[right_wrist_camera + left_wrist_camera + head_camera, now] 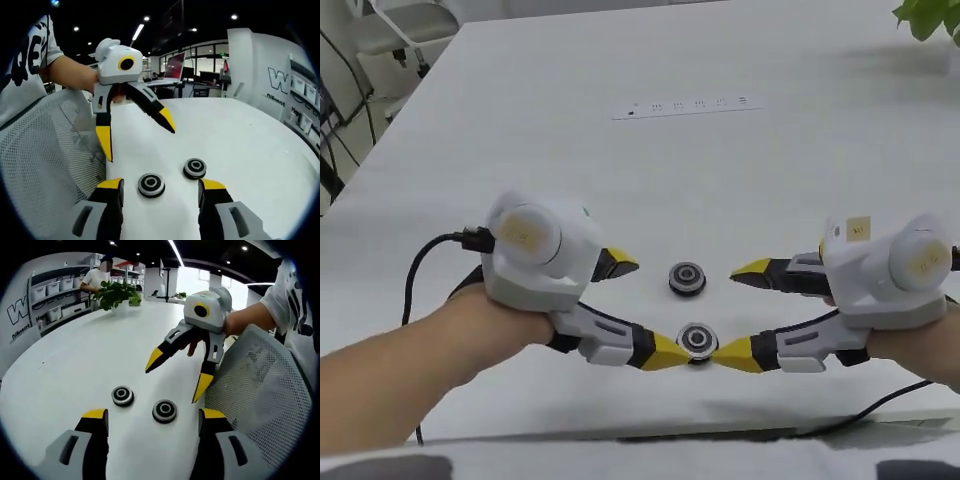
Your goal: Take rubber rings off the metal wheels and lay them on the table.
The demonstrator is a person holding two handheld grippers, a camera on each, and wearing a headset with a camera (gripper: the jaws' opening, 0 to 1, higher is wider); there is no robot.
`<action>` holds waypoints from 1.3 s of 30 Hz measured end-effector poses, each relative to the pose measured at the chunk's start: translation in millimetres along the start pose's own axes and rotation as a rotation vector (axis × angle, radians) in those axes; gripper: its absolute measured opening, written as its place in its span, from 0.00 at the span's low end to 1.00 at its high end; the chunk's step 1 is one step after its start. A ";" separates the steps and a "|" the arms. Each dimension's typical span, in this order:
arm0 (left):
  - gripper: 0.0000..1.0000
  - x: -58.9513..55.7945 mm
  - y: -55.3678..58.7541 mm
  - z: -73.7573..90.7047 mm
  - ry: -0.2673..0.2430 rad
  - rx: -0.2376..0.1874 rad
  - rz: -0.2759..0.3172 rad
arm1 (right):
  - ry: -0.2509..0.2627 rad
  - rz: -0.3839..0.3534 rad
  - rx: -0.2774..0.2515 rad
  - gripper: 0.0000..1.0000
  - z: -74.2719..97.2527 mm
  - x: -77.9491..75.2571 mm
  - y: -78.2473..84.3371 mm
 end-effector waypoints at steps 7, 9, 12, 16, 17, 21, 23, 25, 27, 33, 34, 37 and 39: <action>0.68 -0.5 2.5 -7.0 0.006 0.014 -0.015 | -0.016 0.006 0.011 0.55 -5.5 2.9 3.4; 0.66 -1.2 3.6 -8.4 0.011 0.021 -0.016 | -0.021 0.007 0.019 0.54 -7.5 3.3 7.7; 0.64 -1.8 4.0 -10.2 0.014 0.019 -0.014 | -0.033 0.011 0.025 0.53 -8.6 4.9 10.0; 0.57 -5.3 5.3 -13.0 0.039 0.022 -0.004 | -0.042 0.009 0.027 0.50 -10.1 5.6 13.1; 0.56 -5.8 6.0 -14.0 0.042 0.024 -0.008 | -0.042 0.006 0.028 0.50 -10.8 5.8 14.1; 0.56 -5.0 7.1 -16.1 0.036 0.027 -0.019 | -0.052 0.003 0.037 0.48 -12.4 7.7 17.7; 0.53 -5.6 6.8 -16.9 0.041 0.025 -0.015 | -0.057 0.003 0.039 0.47 -12.7 8.5 18.7; 0.51 -6.4 6.2 -18.3 0.047 0.023 -0.018 | -0.060 0.001 0.044 0.46 -13.4 8.9 20.5; 0.49 -7.2 6.5 -20.1 0.052 0.026 -0.019 | -0.065 -0.001 0.047 0.46 -14.0 9.2 21.7; 0.42 -11.6 8.7 -25.7 0.074 0.039 -0.028 | -0.066 0.000 0.048 0.45 -14.3 9.0 22.4; 0.41 -11.7 8.7 -26.5 0.075 0.039 -0.032 | -0.067 0.000 0.051 0.45 -14.5 9.1 23.0; 0.37 -12.2 9.3 -28.0 0.078 0.045 -0.034 | -0.070 -0.001 0.055 0.45 -15.2 9.7 24.4; 0.34 -13.1 10.0 -29.3 0.085 0.047 -0.036 | -0.071 -0.003 0.056 0.45 -15.6 10.2 25.3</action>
Point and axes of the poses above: the centre of the closed fingertips' face, and the gripper's own axes: z roughly backward along the fingers, x roughly to its left, y roughly out of its underside, the point moved 5 cm from there along z, roughly backward along the fingers, and after that the axes turned 7 degrees about z, right-handed, at the moved point
